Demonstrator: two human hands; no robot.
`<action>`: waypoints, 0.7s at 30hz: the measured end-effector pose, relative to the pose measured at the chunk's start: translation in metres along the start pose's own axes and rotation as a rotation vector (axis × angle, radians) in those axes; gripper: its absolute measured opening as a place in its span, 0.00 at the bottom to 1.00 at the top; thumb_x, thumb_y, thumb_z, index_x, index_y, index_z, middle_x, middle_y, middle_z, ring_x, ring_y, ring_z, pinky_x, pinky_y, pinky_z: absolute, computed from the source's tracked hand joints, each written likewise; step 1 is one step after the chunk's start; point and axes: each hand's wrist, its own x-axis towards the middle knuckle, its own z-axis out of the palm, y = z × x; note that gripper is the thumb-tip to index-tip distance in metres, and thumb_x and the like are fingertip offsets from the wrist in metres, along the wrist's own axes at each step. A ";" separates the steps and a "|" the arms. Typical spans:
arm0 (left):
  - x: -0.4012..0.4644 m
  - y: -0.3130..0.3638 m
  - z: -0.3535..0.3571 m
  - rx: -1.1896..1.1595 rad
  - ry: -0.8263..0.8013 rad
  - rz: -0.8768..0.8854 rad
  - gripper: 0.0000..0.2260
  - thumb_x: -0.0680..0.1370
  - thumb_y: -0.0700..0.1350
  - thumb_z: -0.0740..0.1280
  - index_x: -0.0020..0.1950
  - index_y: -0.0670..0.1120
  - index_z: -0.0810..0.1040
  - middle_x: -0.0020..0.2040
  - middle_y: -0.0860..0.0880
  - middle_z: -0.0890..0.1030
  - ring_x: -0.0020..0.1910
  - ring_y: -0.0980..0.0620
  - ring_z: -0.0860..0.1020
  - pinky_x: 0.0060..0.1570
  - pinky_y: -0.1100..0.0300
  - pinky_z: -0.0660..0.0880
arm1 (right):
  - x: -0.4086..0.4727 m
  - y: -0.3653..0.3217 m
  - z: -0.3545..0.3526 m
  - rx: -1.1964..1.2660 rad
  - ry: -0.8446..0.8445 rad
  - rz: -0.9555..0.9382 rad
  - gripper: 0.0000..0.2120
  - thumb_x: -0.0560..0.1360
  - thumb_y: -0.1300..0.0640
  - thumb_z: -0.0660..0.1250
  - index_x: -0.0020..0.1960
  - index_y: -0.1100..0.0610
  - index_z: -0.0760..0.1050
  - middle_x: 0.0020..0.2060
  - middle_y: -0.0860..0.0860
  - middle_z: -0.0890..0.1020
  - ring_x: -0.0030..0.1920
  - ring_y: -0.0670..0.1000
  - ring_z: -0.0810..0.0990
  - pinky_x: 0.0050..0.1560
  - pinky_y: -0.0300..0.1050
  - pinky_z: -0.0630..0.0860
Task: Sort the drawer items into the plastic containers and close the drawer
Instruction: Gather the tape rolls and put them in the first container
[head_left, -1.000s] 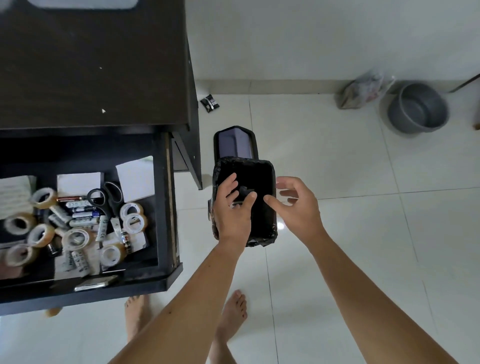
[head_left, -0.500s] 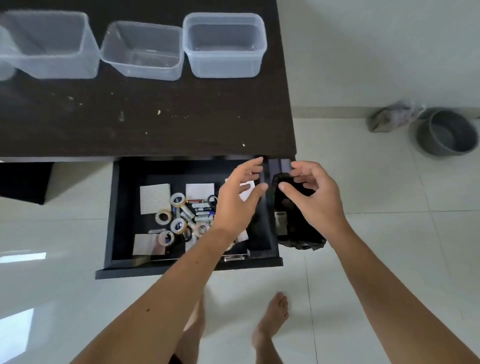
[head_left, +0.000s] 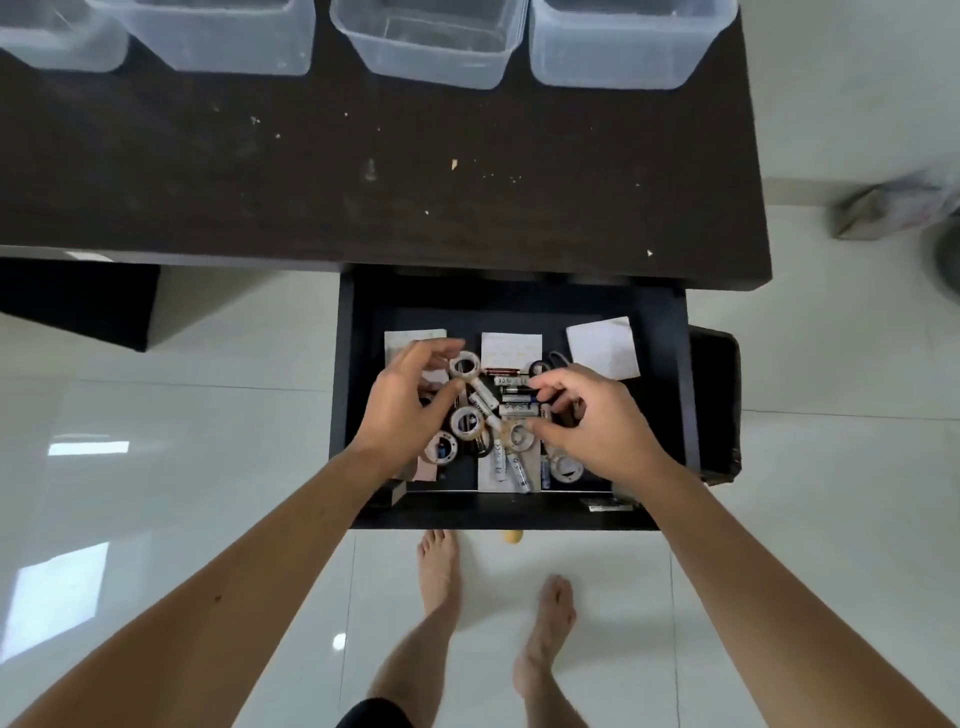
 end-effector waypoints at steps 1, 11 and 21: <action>0.002 -0.003 0.001 0.019 0.020 0.018 0.20 0.80 0.40 0.73 0.70 0.53 0.78 0.64 0.57 0.80 0.63 0.61 0.77 0.62 0.61 0.79 | 0.002 0.001 0.004 -0.064 -0.052 -0.014 0.20 0.72 0.50 0.82 0.63 0.46 0.83 0.52 0.40 0.82 0.48 0.42 0.82 0.49 0.43 0.80; 0.014 -0.019 0.017 0.331 -0.020 0.094 0.26 0.79 0.46 0.75 0.77 0.47 0.74 0.69 0.48 0.78 0.73 0.47 0.64 0.69 0.64 0.59 | 0.010 0.009 0.017 -0.299 -0.201 -0.160 0.23 0.71 0.47 0.82 0.65 0.44 0.82 0.57 0.41 0.78 0.53 0.43 0.76 0.50 0.45 0.74; 0.012 -0.017 0.015 0.347 -0.030 0.155 0.25 0.77 0.48 0.77 0.74 0.48 0.78 0.60 0.47 0.75 0.65 0.47 0.69 0.66 0.65 0.63 | 0.000 0.003 0.009 0.037 -0.054 -0.145 0.23 0.71 0.61 0.78 0.64 0.45 0.82 0.55 0.44 0.76 0.49 0.45 0.82 0.55 0.50 0.82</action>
